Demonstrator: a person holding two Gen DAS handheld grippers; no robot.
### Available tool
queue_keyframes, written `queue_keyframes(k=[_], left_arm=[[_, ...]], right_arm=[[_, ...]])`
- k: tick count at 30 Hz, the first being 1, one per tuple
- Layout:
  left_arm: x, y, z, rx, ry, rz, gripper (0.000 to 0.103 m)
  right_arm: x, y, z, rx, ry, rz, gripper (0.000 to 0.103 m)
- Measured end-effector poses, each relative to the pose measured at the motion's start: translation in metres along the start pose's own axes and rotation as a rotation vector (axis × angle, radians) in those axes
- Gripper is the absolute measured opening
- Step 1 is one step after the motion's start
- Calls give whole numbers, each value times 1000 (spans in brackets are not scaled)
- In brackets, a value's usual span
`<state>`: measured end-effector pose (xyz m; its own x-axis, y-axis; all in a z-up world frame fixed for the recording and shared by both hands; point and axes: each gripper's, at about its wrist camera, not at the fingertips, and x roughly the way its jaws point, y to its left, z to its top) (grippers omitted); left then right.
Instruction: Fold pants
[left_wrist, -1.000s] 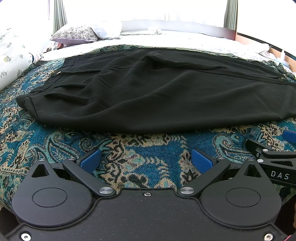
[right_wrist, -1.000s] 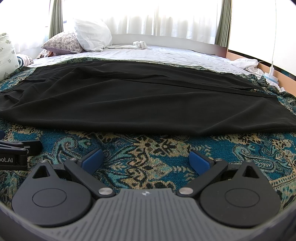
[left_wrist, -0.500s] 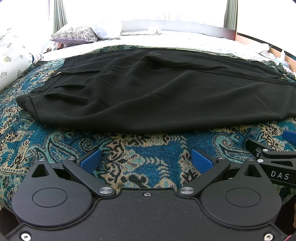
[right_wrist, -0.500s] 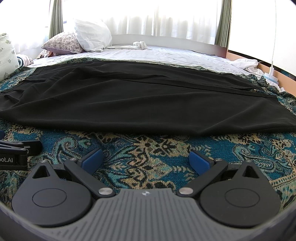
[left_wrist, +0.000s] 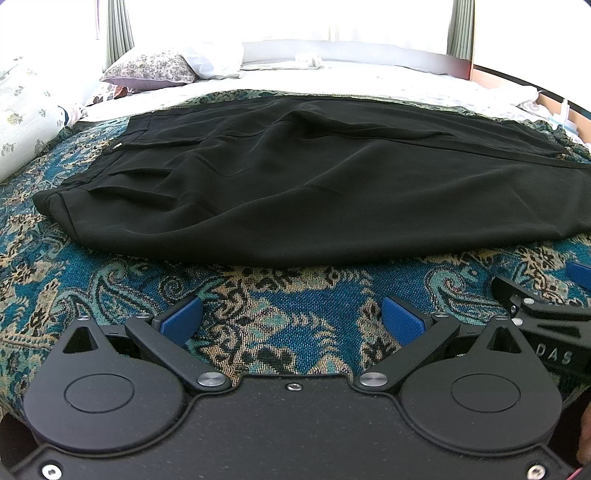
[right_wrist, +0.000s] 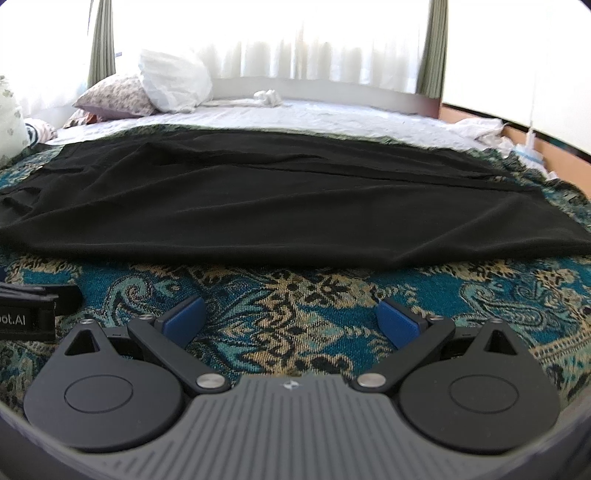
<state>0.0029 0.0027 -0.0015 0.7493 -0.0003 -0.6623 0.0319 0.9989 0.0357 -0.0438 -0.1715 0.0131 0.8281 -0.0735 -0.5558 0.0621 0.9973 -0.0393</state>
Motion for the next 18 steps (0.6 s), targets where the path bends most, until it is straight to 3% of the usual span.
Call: queue_keyframes(k=[7, 11, 13, 18], left_arm=[[-5, 4, 0, -10, -4, -14, 103], [-14, 21, 16, -39, -32, -31, 103], [-15, 38, 28, -49, -63, -18, 103], [-1, 97, 63, -125, -96, 123, 103]], right_arm=[[3, -12, 13, 29, 53, 29, 103], [0, -28, 26, -29, -1, -115, 103], [2, -55, 37, 7, -29, -164, 103], [20, -156, 63, 245, -15, -282, 103]])
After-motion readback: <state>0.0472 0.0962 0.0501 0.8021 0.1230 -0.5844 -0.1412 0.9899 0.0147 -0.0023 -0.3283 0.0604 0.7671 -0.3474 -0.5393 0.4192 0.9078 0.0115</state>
